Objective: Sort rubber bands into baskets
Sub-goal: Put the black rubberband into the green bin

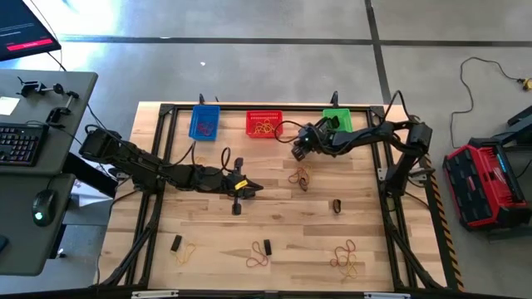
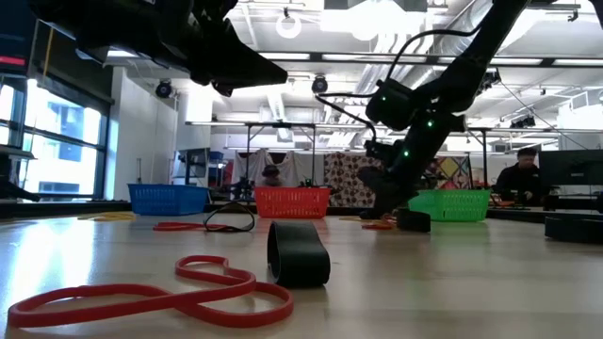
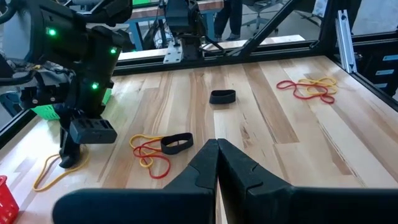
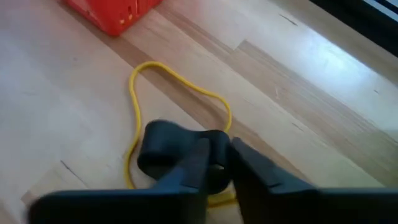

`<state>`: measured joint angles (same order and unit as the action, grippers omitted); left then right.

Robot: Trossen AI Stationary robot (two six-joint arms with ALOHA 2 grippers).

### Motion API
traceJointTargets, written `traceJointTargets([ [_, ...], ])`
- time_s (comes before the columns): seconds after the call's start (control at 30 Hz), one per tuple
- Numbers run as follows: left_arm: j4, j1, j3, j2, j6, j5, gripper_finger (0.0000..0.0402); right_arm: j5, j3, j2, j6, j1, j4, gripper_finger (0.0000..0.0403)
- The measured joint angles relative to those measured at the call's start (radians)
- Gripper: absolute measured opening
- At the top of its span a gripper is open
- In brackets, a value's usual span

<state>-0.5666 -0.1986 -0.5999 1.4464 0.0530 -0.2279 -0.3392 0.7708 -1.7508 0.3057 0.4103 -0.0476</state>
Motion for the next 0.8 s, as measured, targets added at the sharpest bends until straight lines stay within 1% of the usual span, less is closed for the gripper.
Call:
traceJointTargets([
  [0.03,0.001,0.000,0.000,0.000,0.000,0.000,0.0000,0.001,0.000,0.000,-0.001,0.000,-0.004,0.0027],
  [0.1,0.002,0.000,0.000,0.000,0.000,0.000,0.0000,0.002,0.000,0.000,-0.003,0.000,-0.007,0.0008],
  [0.27,0.002,0.000,0.000,0.000,0.000,0.000,0.0000,0.025,0.000,0.015,-0.012,-0.004,-0.007,0.0023],
  [0.43,0.002,0.000,0.000,0.000,0.000,0.000,0.0000,0.014,-0.001,0.055,-0.024,-0.029,-0.002,0.0004],
  [0.57,0.003,0.000,0.000,0.000,0.000,0.000,0.0000,0.006,-0.001,0.114,-0.037,-0.057,0.004,0.0005],
  [0.63,0.004,0.000,0.000,0.000,-0.001,0.000,0.0000,-0.009,-0.001,0.150,-0.045,-0.074,0.006,0.0002],
  [0.8,0.016,0.000,0.000,0.000,-0.013,0.000,0.0000,-0.099,-0.001,0.251,-0.054,-0.113,0.037,0.0002],
])
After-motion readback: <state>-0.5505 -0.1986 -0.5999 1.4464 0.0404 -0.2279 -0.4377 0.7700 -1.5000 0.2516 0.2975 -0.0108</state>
